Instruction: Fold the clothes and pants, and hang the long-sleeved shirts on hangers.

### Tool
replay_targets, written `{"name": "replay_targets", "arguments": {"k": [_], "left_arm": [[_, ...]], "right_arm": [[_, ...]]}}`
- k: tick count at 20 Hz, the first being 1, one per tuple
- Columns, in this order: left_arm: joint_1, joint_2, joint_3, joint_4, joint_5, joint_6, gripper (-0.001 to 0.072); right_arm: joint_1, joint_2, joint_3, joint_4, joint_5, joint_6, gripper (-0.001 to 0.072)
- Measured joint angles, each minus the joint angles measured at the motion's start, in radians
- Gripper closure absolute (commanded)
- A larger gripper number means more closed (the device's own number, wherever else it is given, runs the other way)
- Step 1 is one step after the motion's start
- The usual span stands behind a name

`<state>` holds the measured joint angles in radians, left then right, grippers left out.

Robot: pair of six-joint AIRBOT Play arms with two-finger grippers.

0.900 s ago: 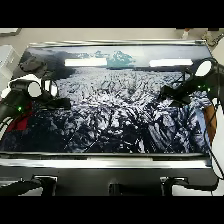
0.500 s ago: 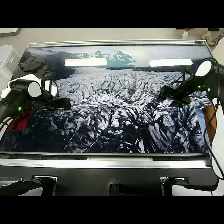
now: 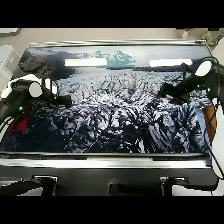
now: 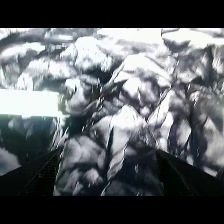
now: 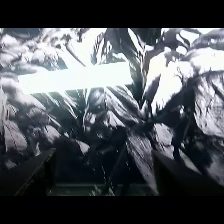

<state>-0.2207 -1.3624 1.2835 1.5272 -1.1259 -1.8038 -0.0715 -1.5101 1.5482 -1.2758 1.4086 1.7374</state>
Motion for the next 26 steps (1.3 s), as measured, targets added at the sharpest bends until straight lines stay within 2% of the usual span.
{"name": "replay_targets", "arguments": {"k": [3, 5, 7, 9, 11, 13, 17, 22, 23, 24, 25, 26], "left_arm": [[0.006, -0.010, 0.011, -0.008, 0.141, 0.006, -0.0010], [0.065, -0.047, 0.092, 0.062, 0.208, 0.018, -0.0011], [0.188, -0.133, 0.245, 0.125, 0.140, 0.041, -0.0011], [0.356, -0.245, 0.419, 0.164, -0.016, 0.054, -0.0012], [0.521, -0.343, 0.534, 0.172, -0.167, 0.058, -0.0013], [0.658, -0.419, 0.593, 0.130, -0.246, 0.054, -0.0013], [0.803, -0.526, 0.640, 0.048, -0.239, 0.066, -0.0013], [0.848, -0.634, 0.654, -0.052, -0.184, 0.158, -0.0010], [0.851, -0.652, 0.655, -0.081, -0.183, 0.181, 0.0029], [0.852, -0.665, 0.656, -0.105, -0.184, 0.198, 0.0335], [0.851, -0.675, 0.657, -0.130, -0.188, 0.213, 0.0583], [0.851, -0.679, 0.657, -0.144, -0.198, 0.224, 0.0686]], "right_arm": [[0.000, 0.000, 0.000, 0.000, -0.087, -0.002, 0.0022], [0.000, 0.000, 0.000, 0.000, -0.148, -0.008, 0.0024], [0.000, -0.001, 0.000, -0.001, -0.179, -0.009, 0.0026], [0.000, -0.001, 0.000, -0.003, -0.176, -0.016, 0.0026], [0.000, -0.001, 0.000, -0.004, -0.142, -0.018, 0.0026], [0.000, -0.001, 0.000, -0.003, -0.110, -0.021, 0.0026], [0.000, -0.001, 0.000, 0.000, -0.071, -0.014, 0.0026], [0.000, -0.001, 0.000, 0.003, -0.040, 0.041, 0.0026], [0.000, -0.001, 0.000, 0.004, -0.031, 0.053, 0.0026], [0.000, -0.001, 0.000, 0.004, -0.019, 0.061, 0.0026], [0.000, -0.001, 0.000, 0.005, -0.006, 0.065, 0.0026], [0.000, -0.001, 0.000, 0.007, 0.009, 0.071, 0.0026]]}}
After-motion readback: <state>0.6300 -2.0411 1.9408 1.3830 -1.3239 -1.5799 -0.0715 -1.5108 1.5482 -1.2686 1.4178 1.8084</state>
